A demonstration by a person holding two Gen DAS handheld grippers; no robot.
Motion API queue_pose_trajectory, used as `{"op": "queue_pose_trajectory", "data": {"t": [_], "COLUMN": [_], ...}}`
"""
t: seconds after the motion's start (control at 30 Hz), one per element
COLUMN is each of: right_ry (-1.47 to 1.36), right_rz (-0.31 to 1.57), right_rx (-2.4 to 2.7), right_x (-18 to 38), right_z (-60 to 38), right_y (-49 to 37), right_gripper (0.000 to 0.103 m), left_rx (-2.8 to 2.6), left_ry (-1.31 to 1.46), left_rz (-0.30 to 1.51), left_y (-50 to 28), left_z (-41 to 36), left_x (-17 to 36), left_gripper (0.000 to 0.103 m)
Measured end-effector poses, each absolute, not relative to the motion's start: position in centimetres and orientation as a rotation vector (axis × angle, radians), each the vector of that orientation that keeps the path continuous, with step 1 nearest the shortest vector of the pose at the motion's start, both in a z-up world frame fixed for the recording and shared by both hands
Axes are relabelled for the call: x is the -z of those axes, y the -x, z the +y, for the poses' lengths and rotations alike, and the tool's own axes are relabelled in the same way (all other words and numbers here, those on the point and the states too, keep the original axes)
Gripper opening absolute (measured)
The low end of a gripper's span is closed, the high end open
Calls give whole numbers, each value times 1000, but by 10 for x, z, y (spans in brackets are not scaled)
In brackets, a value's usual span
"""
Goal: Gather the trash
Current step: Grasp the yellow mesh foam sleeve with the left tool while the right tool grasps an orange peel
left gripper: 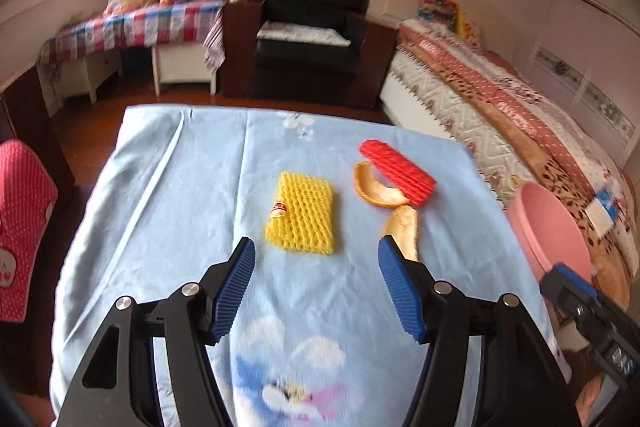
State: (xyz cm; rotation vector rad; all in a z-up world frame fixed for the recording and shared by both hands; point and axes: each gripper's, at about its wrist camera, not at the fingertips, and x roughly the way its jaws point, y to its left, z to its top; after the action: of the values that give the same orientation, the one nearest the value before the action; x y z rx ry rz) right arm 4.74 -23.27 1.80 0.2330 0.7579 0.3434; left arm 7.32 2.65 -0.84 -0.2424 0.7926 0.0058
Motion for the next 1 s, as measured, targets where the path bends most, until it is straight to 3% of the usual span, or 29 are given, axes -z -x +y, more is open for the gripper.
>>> {"op": "queue_pose_trajectory", "data": {"t": [0.33, 0.43, 0.47, 0.57, 1.0], "right_ry": [-261, -266, -267, -260, -189], "right_rz": [812, 838, 843, 864, 903], "right_rx": [-416, -441, -449, -464, -497], "right_x": [3, 12, 15, 24, 41], "right_z": [-215, -208, -207, -199, -165], "right_y": [-97, -110, -113, -123, -152], "right_gripper": [47, 47, 47, 47, 45], "left_rx": [-142, -133, -100, -87, -21], "left_ry": [219, 208, 208, 187, 292], "left_rz": [902, 898, 896, 873, 803], "left_y": [-145, -148, -149, -147, -108], "left_z": [41, 41, 40, 36, 49], "left_x": [58, 69, 69, 64, 38], "left_gripper": [59, 39, 21, 8, 7]}}
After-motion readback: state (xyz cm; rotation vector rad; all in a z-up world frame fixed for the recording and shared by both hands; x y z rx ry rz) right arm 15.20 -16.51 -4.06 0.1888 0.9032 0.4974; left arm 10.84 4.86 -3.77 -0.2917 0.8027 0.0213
